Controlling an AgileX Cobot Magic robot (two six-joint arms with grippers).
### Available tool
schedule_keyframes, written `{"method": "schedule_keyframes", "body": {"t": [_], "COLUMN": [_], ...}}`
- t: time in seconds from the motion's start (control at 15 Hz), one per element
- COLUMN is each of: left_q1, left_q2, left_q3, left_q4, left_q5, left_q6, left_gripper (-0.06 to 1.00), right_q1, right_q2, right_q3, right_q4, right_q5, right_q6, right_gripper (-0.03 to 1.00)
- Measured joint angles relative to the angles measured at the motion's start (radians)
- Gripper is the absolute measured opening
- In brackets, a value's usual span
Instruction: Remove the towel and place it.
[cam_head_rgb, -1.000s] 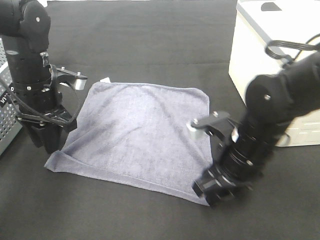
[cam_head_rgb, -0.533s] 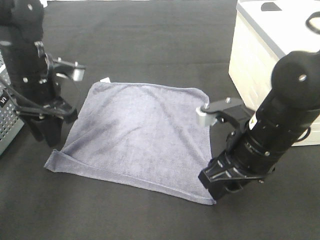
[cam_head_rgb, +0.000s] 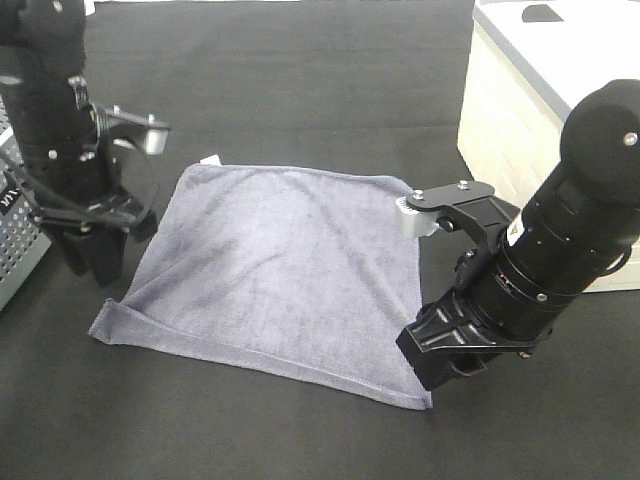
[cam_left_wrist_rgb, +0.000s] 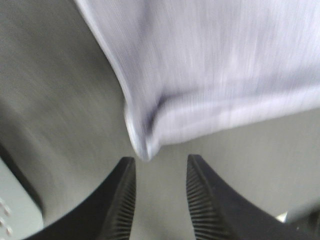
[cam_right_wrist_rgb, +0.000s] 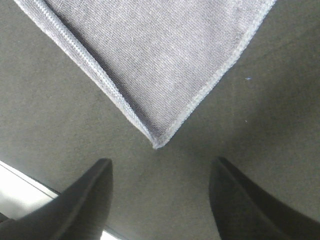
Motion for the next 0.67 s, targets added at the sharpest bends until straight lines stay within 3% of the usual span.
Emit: {"method": "schedule_keyframes", "body": {"t": [0.27, 0.67], "left_q1": [0.000, 0.000], "left_q2": [0.054, 0.129], "left_q3": [0.000, 0.000], "left_q4": [0.031, 0.000], "left_q5": [-0.028, -0.077], "left_q6": [0.023, 0.050], "left_gripper": [0.33, 0.33], "right_q1": [0.000, 0.000], "right_q2": [-0.006, -0.018], "right_q3": [0.000, 0.000], "right_q4": [0.003, 0.008], "right_q5": [0.004, 0.008], "right_q6": [0.000, 0.000], "right_gripper": [0.57, 0.57]}}
